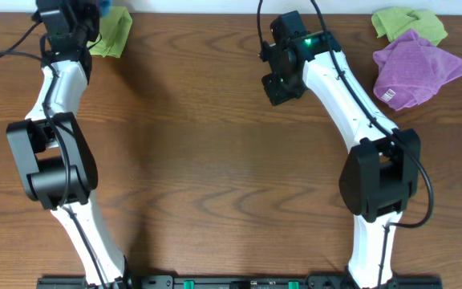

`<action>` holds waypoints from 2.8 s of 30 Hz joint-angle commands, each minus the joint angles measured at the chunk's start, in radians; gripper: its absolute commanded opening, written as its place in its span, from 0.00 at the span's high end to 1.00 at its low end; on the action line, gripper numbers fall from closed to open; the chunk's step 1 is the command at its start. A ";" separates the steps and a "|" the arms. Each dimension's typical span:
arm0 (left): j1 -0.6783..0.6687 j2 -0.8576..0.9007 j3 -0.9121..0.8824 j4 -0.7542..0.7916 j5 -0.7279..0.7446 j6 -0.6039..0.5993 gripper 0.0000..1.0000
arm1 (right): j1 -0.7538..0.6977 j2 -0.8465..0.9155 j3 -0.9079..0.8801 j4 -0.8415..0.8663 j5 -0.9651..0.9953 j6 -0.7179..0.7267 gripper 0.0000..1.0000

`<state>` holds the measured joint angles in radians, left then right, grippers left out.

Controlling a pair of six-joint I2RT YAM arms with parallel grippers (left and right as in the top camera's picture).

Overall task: Fold the cloth
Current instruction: 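Carry the folded blue cloth with the left gripper to the far-left corner, then place the blue cloth on the green cloth and open the left gripper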

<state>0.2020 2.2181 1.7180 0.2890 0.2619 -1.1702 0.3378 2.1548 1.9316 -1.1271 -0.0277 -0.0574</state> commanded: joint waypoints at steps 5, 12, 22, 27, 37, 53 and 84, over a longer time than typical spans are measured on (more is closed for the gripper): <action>0.037 0.056 0.007 0.006 0.103 0.041 0.94 | 0.004 -0.040 0.019 -0.031 -0.007 0.019 0.99; 0.039 0.083 0.007 0.018 0.181 0.043 0.95 | 0.032 -0.040 0.019 -0.036 -0.006 0.019 0.98; 0.060 0.085 0.007 0.035 0.210 0.173 0.94 | 0.082 -0.040 0.019 -0.032 -0.006 0.019 0.98; 0.072 0.117 0.008 0.094 0.241 0.181 0.94 | 0.093 -0.040 0.019 -0.032 -0.006 0.019 0.98; 0.077 0.183 0.007 0.095 0.308 0.179 0.94 | 0.103 -0.040 0.019 -0.032 -0.006 0.020 0.98; 0.168 0.177 0.008 0.053 0.527 0.121 0.05 | 0.119 -0.040 0.019 -0.032 -0.006 0.020 0.98; 0.205 0.136 0.007 -0.323 0.612 0.342 0.04 | 0.191 -0.040 0.019 -0.036 -0.006 0.020 0.98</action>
<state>0.4076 2.3920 1.7172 -0.0105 0.8886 -0.9077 0.5121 2.1548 1.9316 -1.1606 -0.0292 -0.0544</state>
